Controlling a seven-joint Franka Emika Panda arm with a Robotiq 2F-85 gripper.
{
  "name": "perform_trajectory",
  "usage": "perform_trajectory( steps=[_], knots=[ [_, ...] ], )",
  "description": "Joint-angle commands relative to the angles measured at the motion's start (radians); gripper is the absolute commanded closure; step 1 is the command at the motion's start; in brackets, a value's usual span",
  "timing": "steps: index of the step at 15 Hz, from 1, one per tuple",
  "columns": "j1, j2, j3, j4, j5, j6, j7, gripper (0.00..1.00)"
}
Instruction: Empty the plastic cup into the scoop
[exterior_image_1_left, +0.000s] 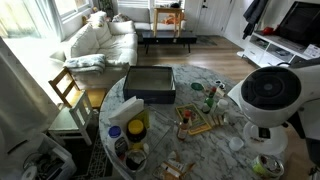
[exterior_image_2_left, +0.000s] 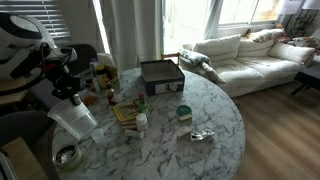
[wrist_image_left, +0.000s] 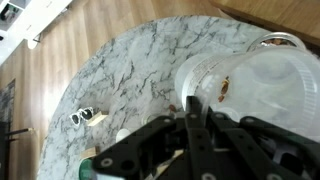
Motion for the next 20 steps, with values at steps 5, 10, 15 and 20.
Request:
perform_trajectory(
  steps=[5, 10, 15, 20],
  knots=[
    [0.016, 0.104, 0.01, -0.003, -0.214, -0.142, 0.309, 0.99],
    [0.042, 0.194, 0.01, 0.006, -0.228, -0.188, 0.468, 0.99],
    [0.064, 0.281, 0.006, 0.019, -0.255, -0.22, 0.673, 0.99],
    [0.075, 0.283, -0.011, 0.029, -0.233, -0.204, 0.749, 0.96]
  ],
)
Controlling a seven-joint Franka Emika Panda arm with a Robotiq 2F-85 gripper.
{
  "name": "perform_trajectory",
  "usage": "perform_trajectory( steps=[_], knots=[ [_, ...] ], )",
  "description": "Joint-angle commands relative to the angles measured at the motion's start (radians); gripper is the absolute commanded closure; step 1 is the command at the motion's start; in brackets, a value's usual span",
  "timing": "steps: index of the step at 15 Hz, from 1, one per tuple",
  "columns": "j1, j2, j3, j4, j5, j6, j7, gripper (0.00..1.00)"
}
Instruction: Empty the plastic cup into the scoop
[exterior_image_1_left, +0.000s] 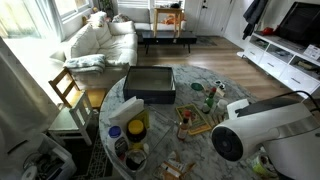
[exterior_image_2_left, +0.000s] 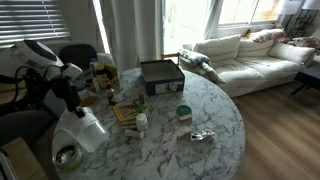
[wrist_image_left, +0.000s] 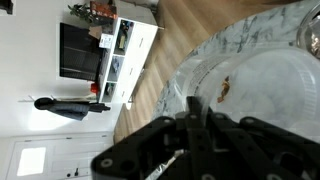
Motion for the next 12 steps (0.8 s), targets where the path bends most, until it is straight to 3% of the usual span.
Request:
perform_trajectory(
  steps=[1, 12],
  knots=[
    [0.021, 0.006, -0.02, 0.008, 0.0, -0.004, 0.011, 0.96],
    [0.032, 0.157, -0.03, 0.048, -0.068, -0.028, 0.178, 0.99]
  ],
)
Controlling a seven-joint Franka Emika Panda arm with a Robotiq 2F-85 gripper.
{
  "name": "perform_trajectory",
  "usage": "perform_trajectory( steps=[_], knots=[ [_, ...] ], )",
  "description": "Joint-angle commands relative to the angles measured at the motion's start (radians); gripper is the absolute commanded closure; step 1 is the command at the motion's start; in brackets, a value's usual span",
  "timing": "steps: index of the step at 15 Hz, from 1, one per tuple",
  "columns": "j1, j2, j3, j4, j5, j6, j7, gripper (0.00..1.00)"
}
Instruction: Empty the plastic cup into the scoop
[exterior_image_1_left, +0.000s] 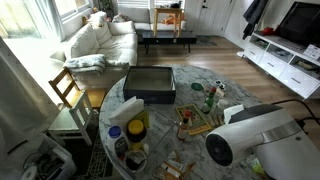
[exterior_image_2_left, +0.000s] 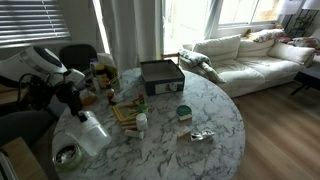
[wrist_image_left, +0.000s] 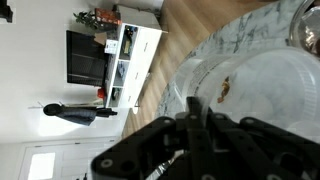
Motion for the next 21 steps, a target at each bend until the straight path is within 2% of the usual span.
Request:
perform_trajectory(
  steps=[1, 7, 14, 21],
  knots=[
    [0.026, 0.073, -0.019, 0.027, -0.06, -0.027, 0.102, 0.99],
    [0.042, 0.141, -0.022, 0.048, -0.111, -0.06, 0.212, 0.99],
    [0.073, 0.207, -0.019, 0.092, -0.125, -0.157, 0.277, 0.99],
    [0.095, 0.262, -0.017, 0.117, -0.138, -0.202, 0.315, 0.99]
  ],
)
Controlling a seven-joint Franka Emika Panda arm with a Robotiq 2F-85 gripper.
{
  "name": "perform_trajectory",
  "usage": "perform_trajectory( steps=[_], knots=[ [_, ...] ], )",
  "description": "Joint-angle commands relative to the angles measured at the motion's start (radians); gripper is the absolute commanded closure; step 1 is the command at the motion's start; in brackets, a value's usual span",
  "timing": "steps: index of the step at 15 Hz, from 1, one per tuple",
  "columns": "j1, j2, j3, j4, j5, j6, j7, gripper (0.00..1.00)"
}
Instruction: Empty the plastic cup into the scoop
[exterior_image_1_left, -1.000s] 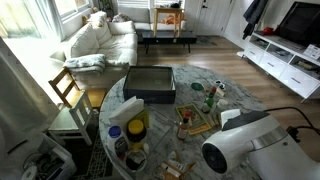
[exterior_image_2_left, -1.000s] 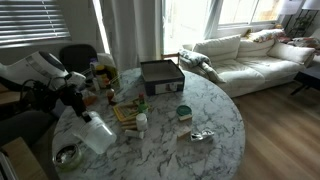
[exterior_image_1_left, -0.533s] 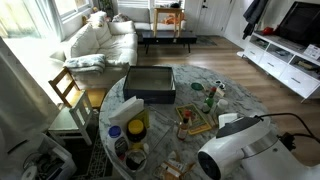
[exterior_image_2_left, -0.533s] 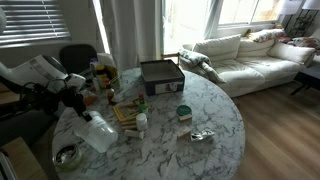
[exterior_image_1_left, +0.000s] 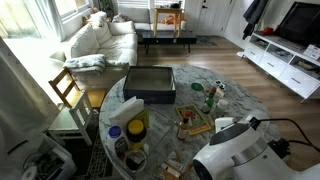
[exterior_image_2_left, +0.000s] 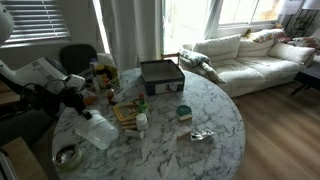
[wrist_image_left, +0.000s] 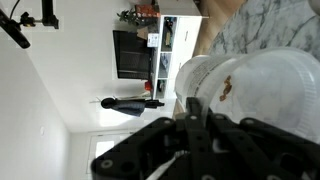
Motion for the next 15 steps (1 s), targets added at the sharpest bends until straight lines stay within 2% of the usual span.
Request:
perform_trajectory(
  steps=[1, 15],
  knots=[
    [0.022, 0.046, -0.009, 0.015, -0.032, -0.041, 0.037, 0.99],
    [0.06, 0.102, 0.003, 0.03, -0.064, -0.127, 0.071, 0.99]
  ],
)
